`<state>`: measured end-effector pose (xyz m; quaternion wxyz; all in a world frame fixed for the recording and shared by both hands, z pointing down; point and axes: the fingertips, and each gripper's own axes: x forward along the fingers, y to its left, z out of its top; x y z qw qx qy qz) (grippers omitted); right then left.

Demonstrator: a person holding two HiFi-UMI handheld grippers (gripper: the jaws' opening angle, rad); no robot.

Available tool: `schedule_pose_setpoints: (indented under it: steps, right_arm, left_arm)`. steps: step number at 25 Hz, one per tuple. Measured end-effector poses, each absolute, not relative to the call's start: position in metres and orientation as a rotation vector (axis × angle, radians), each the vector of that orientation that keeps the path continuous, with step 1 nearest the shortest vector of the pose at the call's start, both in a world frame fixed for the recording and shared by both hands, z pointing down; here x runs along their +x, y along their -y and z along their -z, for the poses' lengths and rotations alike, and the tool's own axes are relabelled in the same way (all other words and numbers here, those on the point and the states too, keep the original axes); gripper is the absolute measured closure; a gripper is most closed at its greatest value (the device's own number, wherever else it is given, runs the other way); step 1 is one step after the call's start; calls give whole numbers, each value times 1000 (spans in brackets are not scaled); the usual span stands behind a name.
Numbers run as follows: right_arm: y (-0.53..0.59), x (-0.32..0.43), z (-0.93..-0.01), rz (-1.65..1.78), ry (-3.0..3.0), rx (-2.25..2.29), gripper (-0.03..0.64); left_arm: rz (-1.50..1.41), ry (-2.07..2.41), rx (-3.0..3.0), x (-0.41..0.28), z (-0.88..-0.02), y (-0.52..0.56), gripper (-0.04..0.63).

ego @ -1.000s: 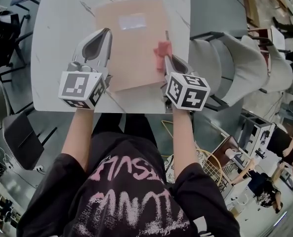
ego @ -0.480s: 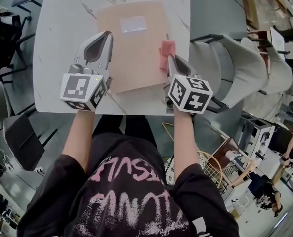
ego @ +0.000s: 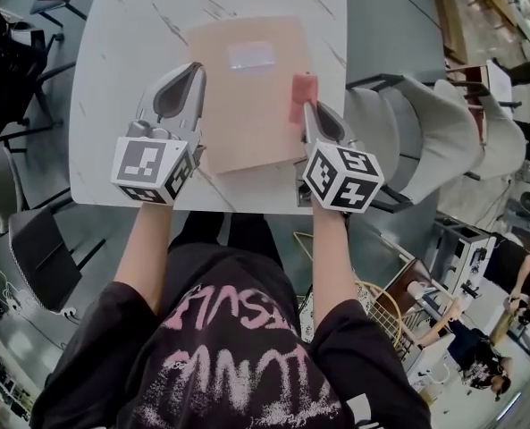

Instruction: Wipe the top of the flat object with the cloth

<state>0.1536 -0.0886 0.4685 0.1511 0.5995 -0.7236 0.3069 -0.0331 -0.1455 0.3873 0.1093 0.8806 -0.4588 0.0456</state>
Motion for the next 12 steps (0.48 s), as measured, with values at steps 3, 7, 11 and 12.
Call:
schedule_pose_setpoints:
  steps: [3,7,11,12]
  right_arm:
    - [92,146,-459,-857,2111,1731,561]
    - [97,140,-444,-819,2152,1750,562]
    - [102,135,-426,-770,2199,1765,563]
    - [103,134,-421,-757,2209,1768,563]
  left_arm:
    - [-141,1350,2586,-38,-385,144,595]
    - [-131,1370,2590,-45,-376,144,595]
    - [-135,1385,2592,-50,-364,143,595]
    - [-136,1387,2597,-51,-362,143,595]
